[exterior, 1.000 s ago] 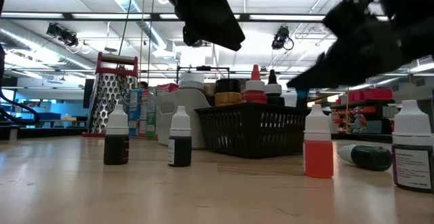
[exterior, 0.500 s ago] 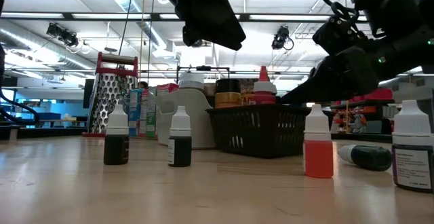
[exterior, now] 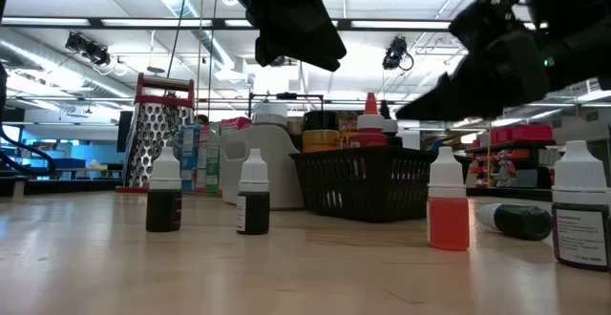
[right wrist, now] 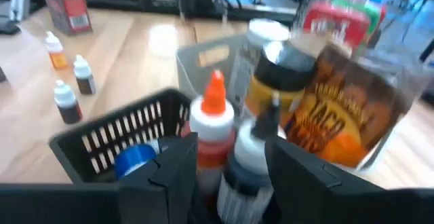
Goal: Pick & Place Kitchen Items
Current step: Put the blue black food coloring into the black bin, then adjust the blue food coloring bottle on the black bin
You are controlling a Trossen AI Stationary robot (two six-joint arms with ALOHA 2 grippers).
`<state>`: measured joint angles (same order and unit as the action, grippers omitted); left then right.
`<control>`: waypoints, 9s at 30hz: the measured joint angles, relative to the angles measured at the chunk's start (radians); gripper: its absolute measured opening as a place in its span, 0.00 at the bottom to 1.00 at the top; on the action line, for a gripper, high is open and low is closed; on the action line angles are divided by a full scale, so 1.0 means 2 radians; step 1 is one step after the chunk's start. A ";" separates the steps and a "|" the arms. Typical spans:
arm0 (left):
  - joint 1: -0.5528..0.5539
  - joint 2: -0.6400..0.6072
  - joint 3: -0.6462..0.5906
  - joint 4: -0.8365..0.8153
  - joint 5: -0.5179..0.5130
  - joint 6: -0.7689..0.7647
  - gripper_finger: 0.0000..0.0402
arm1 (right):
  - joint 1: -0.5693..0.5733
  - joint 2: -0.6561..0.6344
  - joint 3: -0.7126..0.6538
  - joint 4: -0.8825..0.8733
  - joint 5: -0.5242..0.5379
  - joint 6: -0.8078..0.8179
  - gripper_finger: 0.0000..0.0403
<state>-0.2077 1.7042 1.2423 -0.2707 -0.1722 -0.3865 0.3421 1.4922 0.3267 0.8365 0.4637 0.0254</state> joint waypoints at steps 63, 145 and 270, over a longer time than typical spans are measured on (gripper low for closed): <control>-0.038 0.172 0.099 -0.033 -0.018 -0.035 0.51 | -0.041 -0.058 -0.004 -0.230 0.073 0.103 0.60; -0.021 0.205 0.144 -0.098 0.091 -0.008 0.43 | -0.026 0.047 0.025 -0.064 -0.124 0.047 0.60; -0.059 0.066 0.149 0.060 -0.179 0.123 0.58 | -0.024 -0.178 0.025 0.075 -0.210 -0.069 0.38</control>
<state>-0.3254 1.8362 1.5398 -0.1507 -0.5302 -0.1407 0.2947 1.1358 0.3775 0.9870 0.0444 -0.1123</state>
